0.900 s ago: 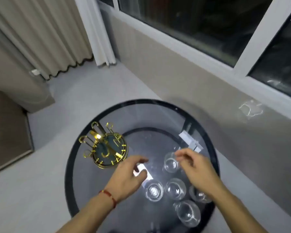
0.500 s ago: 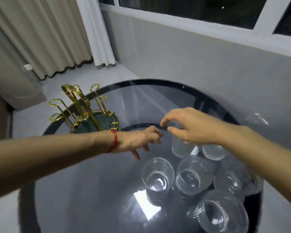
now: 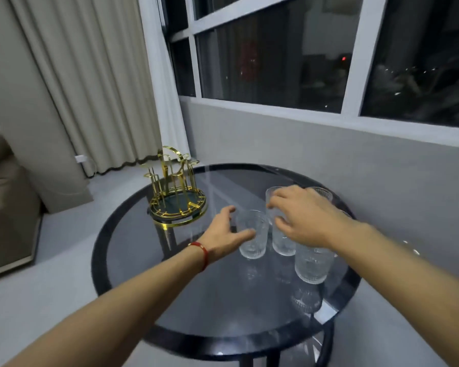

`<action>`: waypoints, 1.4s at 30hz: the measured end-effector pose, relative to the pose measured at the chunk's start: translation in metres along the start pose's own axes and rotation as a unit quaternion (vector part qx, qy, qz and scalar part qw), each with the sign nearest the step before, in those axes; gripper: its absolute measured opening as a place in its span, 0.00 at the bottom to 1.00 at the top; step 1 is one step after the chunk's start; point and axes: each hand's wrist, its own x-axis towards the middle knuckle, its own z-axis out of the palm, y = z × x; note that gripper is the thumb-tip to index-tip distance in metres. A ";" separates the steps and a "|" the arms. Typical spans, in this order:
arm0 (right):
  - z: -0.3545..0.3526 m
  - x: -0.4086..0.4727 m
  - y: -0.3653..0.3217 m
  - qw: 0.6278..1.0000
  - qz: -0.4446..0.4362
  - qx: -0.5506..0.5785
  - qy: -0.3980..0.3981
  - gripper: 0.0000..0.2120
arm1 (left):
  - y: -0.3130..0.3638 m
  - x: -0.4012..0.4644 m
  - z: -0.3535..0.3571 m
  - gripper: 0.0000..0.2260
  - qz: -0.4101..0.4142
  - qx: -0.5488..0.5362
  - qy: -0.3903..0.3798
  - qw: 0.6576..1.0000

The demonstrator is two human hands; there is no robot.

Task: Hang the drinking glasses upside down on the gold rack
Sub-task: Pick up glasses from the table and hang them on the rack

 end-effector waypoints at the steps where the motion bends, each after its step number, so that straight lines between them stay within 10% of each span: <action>1: 0.002 -0.012 -0.010 0.999 0.024 0.031 0.004 0.17 | 0.002 -0.002 0.004 0.43 -0.002 0.018 0.003 1.000; 7: 0.039 -0.033 -0.057 0.923 0.195 0.321 0.083 0.12 | 0.006 0.019 0.030 0.46 0.017 0.071 0.039 0.997; 15: 0.099 -0.001 -0.060 0.840 0.294 0.443 0.109 0.05 | -0.025 0.031 0.023 0.44 0.044 -0.006 0.146 0.988; 21: 0.115 0.042 -0.080 0.639 0.362 0.677 0.033 0.11 | -0.046 0.031 -0.007 0.30 -0.012 -0.327 0.190 0.926; 25: 0.119 0.081 -0.098 0.460 0.328 0.825 0.012 0.25 | -0.057 0.039 -0.021 0.33 -0.023 -0.296 0.207 0.932; 28: 0.115 0.111 -0.103 0.401 0.308 0.862 0.037 0.24 | -0.065 0.047 -0.035 0.34 0.002 -0.241 0.243 0.940; 33: 0.097 0.157 -0.081 0.499 0.280 0.811 0.119 0.19 | -0.108 0.054 -0.064 0.14 0.037 0.056 0.358 0.931; 42: 0.049 0.229 -0.048 0.611 0.269 0.720 0.187 0.17 | -0.168 0.072 -0.077 0.25 -0.004 0.251 0.238 0.938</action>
